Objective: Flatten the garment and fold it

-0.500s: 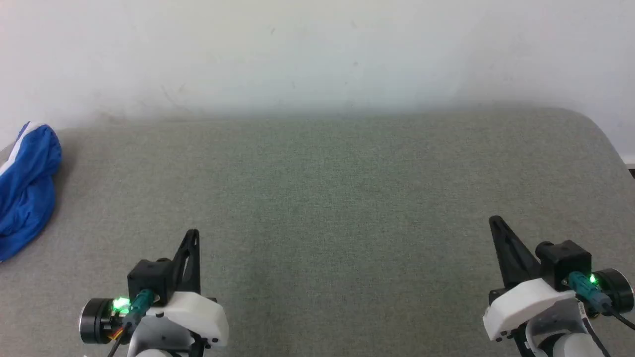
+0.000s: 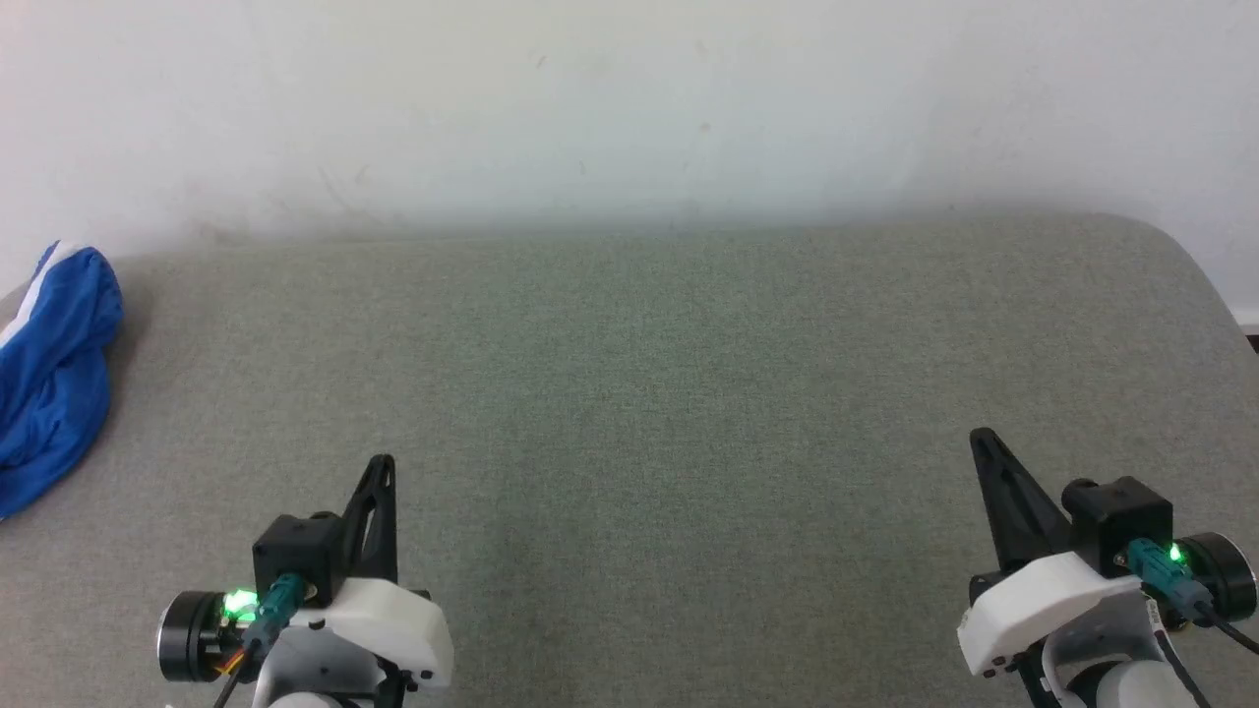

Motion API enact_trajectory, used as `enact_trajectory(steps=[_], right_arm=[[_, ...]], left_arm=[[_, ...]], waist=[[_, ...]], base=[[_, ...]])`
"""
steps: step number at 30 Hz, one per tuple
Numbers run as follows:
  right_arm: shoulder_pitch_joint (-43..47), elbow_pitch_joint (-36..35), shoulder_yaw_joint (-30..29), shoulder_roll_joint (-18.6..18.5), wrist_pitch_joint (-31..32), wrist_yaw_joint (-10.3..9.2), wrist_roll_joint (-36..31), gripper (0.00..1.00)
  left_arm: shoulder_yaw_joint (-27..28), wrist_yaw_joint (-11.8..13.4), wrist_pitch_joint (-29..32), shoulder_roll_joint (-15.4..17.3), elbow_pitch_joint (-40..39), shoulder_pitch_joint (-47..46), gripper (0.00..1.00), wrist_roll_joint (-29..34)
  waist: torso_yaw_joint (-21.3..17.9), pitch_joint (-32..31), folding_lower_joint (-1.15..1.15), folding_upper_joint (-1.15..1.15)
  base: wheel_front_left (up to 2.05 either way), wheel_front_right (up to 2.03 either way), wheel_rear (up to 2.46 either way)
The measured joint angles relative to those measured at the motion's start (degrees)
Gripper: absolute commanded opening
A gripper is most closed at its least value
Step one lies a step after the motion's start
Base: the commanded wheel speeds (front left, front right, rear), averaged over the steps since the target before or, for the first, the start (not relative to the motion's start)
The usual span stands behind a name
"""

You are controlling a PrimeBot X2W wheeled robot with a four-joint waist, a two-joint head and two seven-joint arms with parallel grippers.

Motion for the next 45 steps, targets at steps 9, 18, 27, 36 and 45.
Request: enact_trajectory(steps=[9, 18, 27, 36, 45], right_arm=[[0.01, 0.1, 0.0, -0.04, 0.0, 0.0, 0.02, 1.0], [0.01, 0.07, -0.97, -0.04, -0.64, 0.0, 1.18, 1.0], [0.0, -0.24, -1.92, -0.05, -1.76, 0.0, 1.89, 1.0], [0.0, -1.05, -2.18, -0.05, -2.77, 0.0, 2.19, 1.0], [0.0, -1.47, -2.42, -0.04, -3.77, 0.0, 2.19, 1.0]], left_arm=[[-0.04, 0.0, 0.0, 0.02, -0.01, 0.02, 1.0, -0.01], [-0.35, 1.02, -0.66, 0.02, -0.08, 0.02, 1.0, -0.01], [-1.1, 2.31, -1.62, 0.03, -0.4, 0.01, 1.0, -0.01], [-1.65, 3.79, -2.82, 0.04, -0.56, -0.06, 1.0, -0.01], [-1.98, 5.57, -3.82, 0.04, -0.77, -0.23, 1.0, -0.03]], waist=[[0.0, 0.0, 0.0, 0.0], [0.05, 0.15, 0.0, 0.0], [0.94, 0.5, 0.0, 0.0], [3.2, 1.06, 0.0, 0.0], [6.45, 1.61, 0.0, -0.01]], base=[[0.0, 0.0, 0.0], [0.0, 0.0, 0.0], [0.0, 0.0, 0.0], [0.0, 0.0, 0.0], [0.0, 0.0, 0.0]])
